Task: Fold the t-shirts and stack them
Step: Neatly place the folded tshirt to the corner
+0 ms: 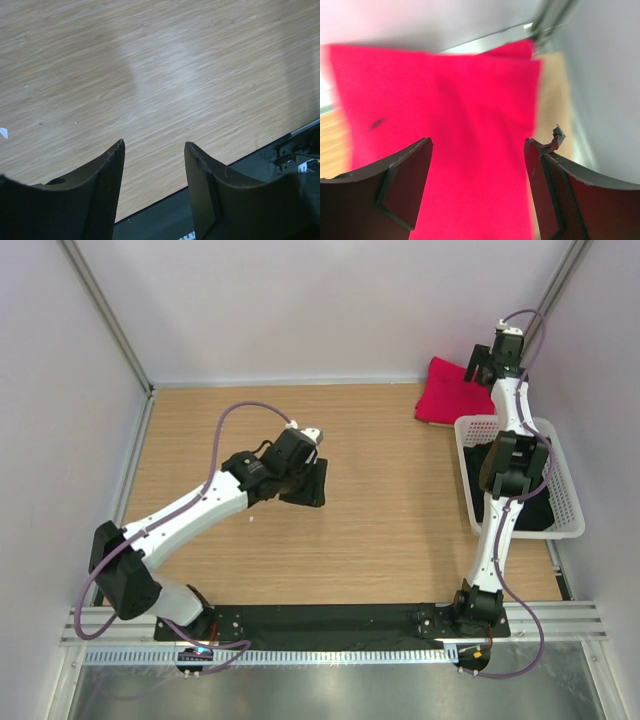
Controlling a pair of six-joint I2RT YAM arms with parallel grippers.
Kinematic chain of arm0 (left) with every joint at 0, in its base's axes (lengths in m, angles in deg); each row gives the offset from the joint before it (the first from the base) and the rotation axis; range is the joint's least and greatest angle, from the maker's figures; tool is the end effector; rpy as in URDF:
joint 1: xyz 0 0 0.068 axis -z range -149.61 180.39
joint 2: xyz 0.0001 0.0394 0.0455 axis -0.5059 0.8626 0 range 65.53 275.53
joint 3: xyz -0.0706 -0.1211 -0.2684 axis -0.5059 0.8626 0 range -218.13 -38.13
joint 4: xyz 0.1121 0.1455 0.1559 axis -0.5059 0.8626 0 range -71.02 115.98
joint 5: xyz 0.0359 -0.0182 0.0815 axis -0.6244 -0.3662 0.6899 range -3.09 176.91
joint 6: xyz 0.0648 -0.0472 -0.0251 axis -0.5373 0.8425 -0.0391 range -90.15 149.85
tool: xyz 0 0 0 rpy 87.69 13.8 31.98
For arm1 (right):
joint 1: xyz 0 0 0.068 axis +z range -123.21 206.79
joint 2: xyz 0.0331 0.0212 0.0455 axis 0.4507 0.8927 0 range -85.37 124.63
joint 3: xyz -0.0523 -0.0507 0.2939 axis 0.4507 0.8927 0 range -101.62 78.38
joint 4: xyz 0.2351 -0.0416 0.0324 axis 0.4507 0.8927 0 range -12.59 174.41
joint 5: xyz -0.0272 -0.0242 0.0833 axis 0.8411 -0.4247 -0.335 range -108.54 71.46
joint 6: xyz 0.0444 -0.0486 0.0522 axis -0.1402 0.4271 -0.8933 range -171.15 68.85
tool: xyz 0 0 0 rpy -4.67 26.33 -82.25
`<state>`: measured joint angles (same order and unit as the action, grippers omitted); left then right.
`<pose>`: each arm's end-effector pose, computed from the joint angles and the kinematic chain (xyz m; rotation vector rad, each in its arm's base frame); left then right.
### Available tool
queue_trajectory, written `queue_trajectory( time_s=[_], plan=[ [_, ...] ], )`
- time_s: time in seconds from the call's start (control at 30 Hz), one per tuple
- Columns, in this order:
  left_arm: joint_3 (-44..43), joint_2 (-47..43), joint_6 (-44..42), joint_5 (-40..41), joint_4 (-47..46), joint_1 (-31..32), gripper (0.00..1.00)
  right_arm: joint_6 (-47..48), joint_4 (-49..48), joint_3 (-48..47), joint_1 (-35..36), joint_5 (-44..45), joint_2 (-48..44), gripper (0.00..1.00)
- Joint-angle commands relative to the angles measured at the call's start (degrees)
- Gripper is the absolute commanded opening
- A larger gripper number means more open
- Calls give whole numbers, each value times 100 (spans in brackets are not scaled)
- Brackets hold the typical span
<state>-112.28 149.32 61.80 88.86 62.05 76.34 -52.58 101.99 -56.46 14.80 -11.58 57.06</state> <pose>0.2156 -0.2191 0.3111 0.2984 2.5506 -0.5104 0.5920 -0.1348 0.2450 0.3209 2.1126 -0.2378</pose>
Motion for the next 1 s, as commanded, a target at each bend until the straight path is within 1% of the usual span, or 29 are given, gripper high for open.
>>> queue_trajectory(
  time_s=[0.0, 0.03, 0.07, 0.1, 0.17, 0.27, 0.3, 0.4, 0.43, 0.47, 0.53, 0.63, 0.73, 0.77, 0.97],
  plan=[
    [50, -293, 102, 95, -387, -95, 53, -866, 64, 467, 65, -598, -822, 78],
    [50, -354, 93, 112, -404, -113, 53, -1146, 99, 564, 65, -713, -813, 75],
    [58, -381, 67, 129, -422, -122, 53, -1288, 169, 600, 65, -1140, -805, 71],
    [76, -416, 58, 147, -431, -139, 53, -1394, 179, 626, 65, -1284, -778, 68],
    [207, -521, 66, 139, -475, -209, 53, -1692, 205, 653, 65, -1451, -674, 67],
    [462, -679, 154, 77, -606, -323, 54, -1834, 144, 609, 74, -1794, -472, 66],
    [541, -714, 224, 59, -676, -350, 53, -1860, 170, 548, 74, -2038, -401, 63],
    [647, -811, 277, 24, -686, -473, 54, -1843, 275, 240, 118, -2312, -120, 53],
    [656, -829, 286, 24, -677, -491, 54, -1834, 267, 179, 161, -2461, -76, 52],
    [647, -838, 286, 15, -677, -526, 54, -1852, 275, 161, 179, -2506, -40, 48],
    [621, -812, 269, -2, -651, -561, 54, -1869, 337, 152, 206, -2621, 56, 42],
    [533, -733, 277, -46, -624, -596, 54, -1878, 521, 178, 197, -2621, 153, 29],
    [419, -689, 286, -90, -537, -596, 54, -1651, 942, 222, 179, -2402, 127, 27],
    [384, -688, 269, -90, -510, -605, 54, -1580, 996, 257, 179, -2227, 101, 27],
    [243, -653, 233, -99, -387, -605, 54, -1132, 1452, 380, 30, -1865, -128, 28]
  ],
)
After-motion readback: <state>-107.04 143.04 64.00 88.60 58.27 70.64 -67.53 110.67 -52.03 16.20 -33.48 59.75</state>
